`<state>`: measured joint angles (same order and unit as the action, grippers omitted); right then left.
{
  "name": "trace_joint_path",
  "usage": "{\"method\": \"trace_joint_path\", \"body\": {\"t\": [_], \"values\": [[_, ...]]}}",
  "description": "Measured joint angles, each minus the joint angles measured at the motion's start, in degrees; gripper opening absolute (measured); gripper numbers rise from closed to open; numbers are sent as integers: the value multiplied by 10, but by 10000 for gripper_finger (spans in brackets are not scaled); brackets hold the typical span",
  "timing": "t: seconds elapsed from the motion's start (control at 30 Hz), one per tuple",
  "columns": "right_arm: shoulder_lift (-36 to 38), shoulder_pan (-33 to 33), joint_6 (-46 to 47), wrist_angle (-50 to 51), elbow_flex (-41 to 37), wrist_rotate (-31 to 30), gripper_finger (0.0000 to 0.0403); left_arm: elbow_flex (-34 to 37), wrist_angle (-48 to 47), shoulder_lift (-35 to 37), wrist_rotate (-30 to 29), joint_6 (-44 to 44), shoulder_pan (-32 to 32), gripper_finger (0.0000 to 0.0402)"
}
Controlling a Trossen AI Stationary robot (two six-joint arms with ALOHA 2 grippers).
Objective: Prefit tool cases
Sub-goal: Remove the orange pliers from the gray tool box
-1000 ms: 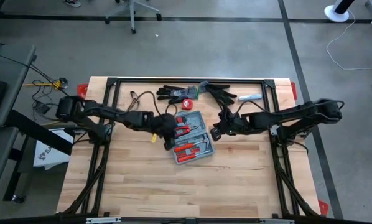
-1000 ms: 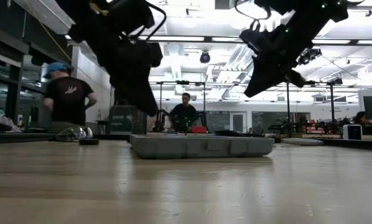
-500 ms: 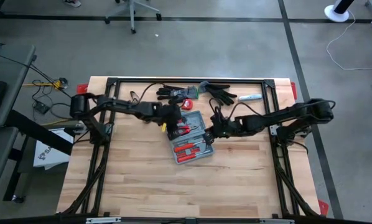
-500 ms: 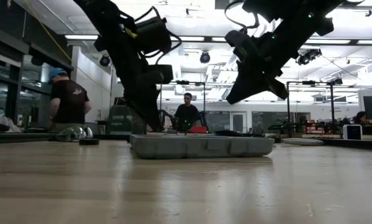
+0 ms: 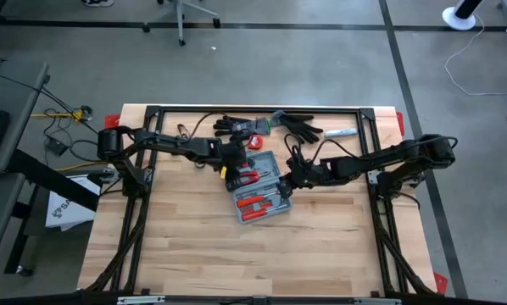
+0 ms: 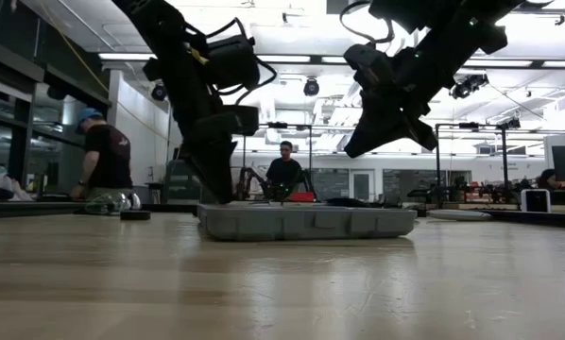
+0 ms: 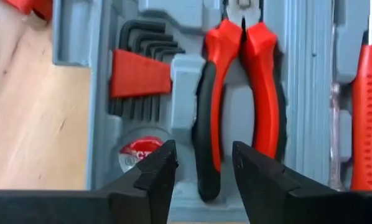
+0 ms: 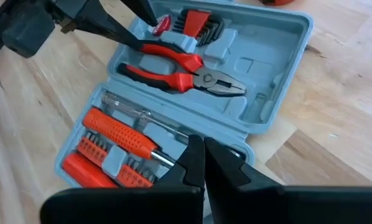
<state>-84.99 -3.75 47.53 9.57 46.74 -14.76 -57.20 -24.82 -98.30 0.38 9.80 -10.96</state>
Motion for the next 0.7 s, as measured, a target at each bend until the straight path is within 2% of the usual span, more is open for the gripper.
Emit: {"method": "trace_joint_path", "body": {"t": [0.13, 0.33, 0.47, 0.57, 0.7], "values": [[0, 0, 0, 6, 0, 0, 0, 0, -13, -9, -19, -5, 2, 159], [0, 0, 0, 9, 0, 0, 0, -3, -14, -48, 2, -6, 2, 163], [0, 0, 0, 11, 0, 0, 0, -4, -11, -61, -16, -3, 10, 156], [0, 0, 2, 13, 0, -1, 0, -4, -11, -63, -32, 0, 14, 122], [0, 0, 3, 14, 0, -2, 0, -3, -15, -65, -22, 8, 14, 40]]}}
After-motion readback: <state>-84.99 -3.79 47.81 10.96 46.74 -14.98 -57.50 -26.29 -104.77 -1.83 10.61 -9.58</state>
